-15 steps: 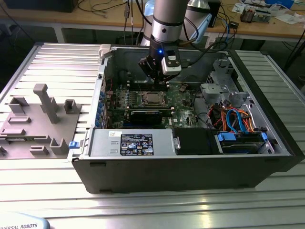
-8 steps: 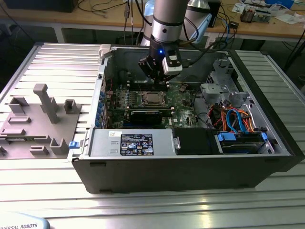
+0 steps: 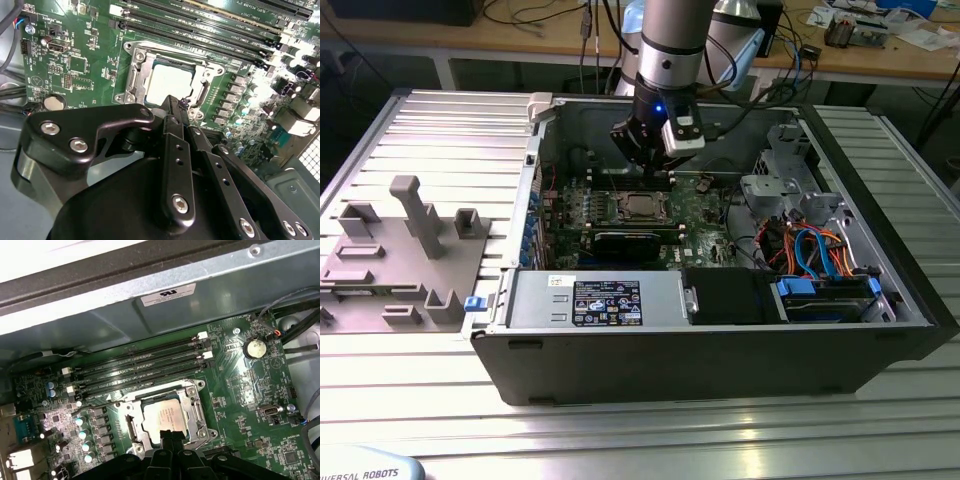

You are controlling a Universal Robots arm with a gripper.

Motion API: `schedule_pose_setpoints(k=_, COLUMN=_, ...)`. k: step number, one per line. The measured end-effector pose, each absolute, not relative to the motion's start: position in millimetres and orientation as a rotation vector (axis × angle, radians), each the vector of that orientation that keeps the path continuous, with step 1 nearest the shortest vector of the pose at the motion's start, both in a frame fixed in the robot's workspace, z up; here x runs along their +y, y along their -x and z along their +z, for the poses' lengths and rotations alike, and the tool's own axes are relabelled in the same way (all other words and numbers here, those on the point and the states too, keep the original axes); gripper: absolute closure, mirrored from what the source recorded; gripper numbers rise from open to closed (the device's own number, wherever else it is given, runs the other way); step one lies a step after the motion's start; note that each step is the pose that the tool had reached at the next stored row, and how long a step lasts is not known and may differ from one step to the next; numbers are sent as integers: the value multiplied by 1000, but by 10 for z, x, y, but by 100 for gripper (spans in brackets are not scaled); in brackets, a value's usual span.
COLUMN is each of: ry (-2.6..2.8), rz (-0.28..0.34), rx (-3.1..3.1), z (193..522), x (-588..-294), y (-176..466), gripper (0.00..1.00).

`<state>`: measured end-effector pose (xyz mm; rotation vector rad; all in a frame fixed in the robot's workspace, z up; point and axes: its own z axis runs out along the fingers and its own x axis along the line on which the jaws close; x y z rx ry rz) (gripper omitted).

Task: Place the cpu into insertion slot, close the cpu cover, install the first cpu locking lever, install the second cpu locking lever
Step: 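Install the first cpu locking lever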

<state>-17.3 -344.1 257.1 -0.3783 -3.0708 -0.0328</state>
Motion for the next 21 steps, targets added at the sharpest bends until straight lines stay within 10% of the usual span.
schedule_pose_setpoints(k=21, ry=208, rz=-29, rx=-3086, z=2571, x=-3441, y=173, gripper=89)
